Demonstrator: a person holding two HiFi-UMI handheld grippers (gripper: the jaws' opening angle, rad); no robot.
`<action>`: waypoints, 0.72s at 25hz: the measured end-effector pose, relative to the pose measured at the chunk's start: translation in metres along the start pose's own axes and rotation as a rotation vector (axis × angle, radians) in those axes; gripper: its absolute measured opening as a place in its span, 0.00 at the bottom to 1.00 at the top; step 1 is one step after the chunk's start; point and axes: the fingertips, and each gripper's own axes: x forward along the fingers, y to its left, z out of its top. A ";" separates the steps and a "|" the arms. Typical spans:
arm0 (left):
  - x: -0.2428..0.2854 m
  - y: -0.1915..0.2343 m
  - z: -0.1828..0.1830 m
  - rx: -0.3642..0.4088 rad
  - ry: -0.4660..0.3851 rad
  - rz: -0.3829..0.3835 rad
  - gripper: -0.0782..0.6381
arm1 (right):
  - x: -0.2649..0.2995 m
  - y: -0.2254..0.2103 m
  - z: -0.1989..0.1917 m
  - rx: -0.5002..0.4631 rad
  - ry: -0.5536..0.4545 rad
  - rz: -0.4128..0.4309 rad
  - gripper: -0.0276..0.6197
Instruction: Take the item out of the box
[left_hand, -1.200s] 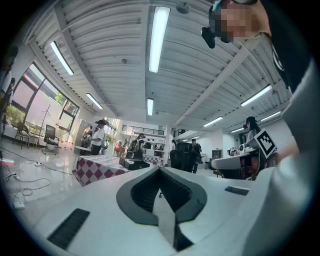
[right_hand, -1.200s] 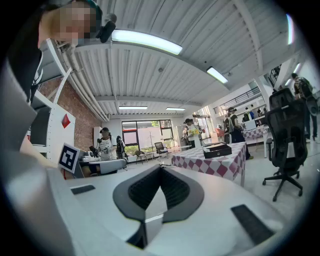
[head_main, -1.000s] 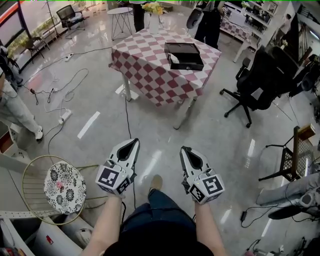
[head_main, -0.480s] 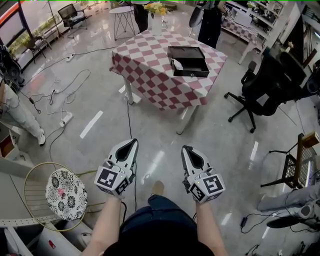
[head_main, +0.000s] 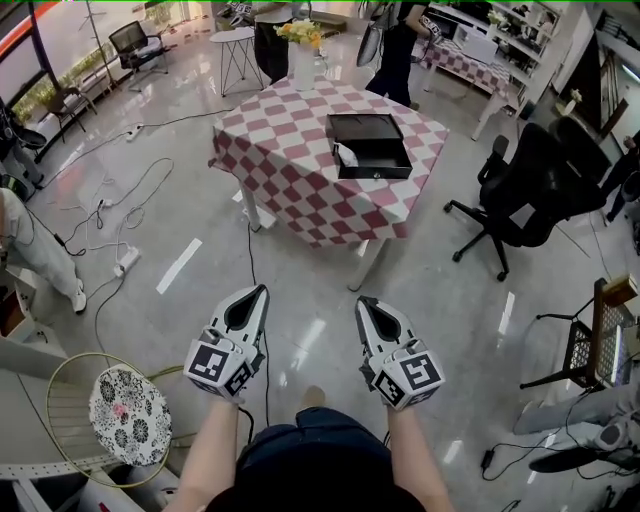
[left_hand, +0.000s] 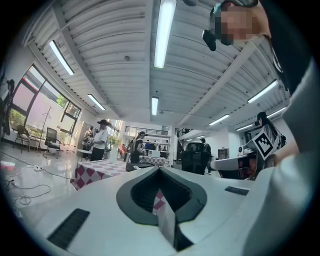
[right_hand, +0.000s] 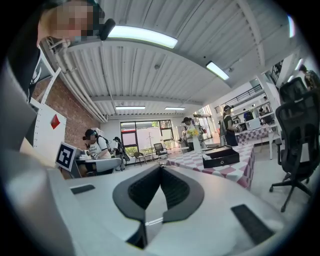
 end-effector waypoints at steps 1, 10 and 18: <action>0.006 0.002 0.001 0.001 -0.002 -0.003 0.13 | 0.003 -0.005 0.001 0.000 -0.002 -0.003 0.05; 0.045 0.004 -0.001 -0.001 -0.017 -0.041 0.13 | 0.016 -0.037 0.011 -0.011 -0.022 -0.046 0.05; 0.052 0.006 -0.006 -0.007 -0.002 -0.048 0.13 | 0.016 -0.049 0.005 0.030 -0.015 -0.071 0.05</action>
